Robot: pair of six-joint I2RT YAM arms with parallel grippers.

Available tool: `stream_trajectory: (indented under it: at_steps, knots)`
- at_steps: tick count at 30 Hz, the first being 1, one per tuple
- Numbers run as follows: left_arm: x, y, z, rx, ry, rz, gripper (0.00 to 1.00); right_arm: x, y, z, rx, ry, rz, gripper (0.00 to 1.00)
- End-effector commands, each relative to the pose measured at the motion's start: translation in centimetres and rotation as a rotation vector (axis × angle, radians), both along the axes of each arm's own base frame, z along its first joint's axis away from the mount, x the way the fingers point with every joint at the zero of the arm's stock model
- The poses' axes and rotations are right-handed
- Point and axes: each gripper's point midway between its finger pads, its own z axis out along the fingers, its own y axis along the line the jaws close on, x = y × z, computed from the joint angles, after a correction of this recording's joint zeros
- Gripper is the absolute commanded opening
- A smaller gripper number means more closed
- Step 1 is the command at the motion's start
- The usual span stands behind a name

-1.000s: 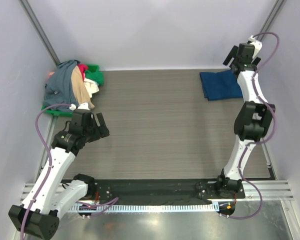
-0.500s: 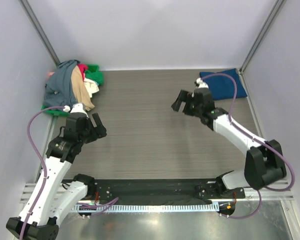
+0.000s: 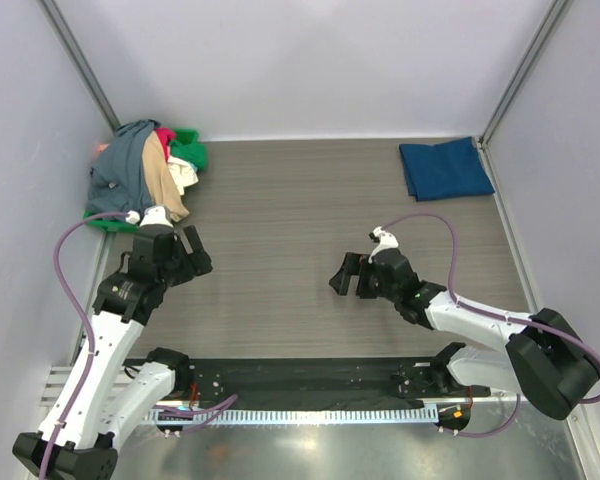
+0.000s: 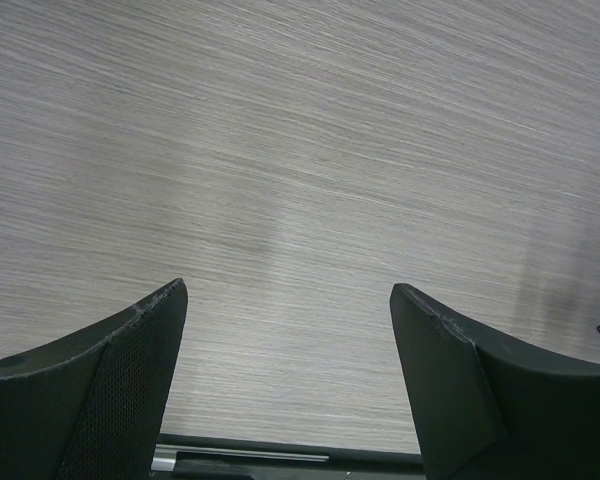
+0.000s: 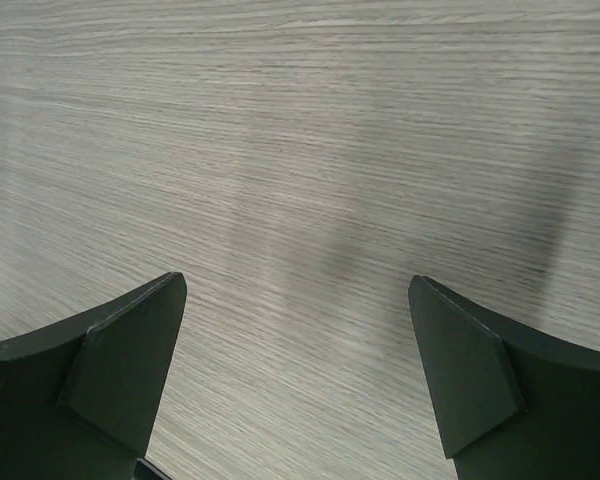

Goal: Fold and stack the t-shirts
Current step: Reset both grippers

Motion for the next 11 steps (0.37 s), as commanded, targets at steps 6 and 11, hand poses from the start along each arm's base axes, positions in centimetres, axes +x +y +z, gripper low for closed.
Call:
stream_trajectory:
  at_steps: [6, 11]
  knots:
    - [0.8, 0.7, 0.6, 0.034, -0.021, 0.031, 0.83, 1.6, 1.3, 3.2, 0.094, -0.171, 0.009, 1.0]
    - [0.9, 1.8, 1.0, 0.085, -0.01, 0.08, 0.81, 1.5, 1.6, 2.8, 0.098, -0.161, 0.025, 1.0]
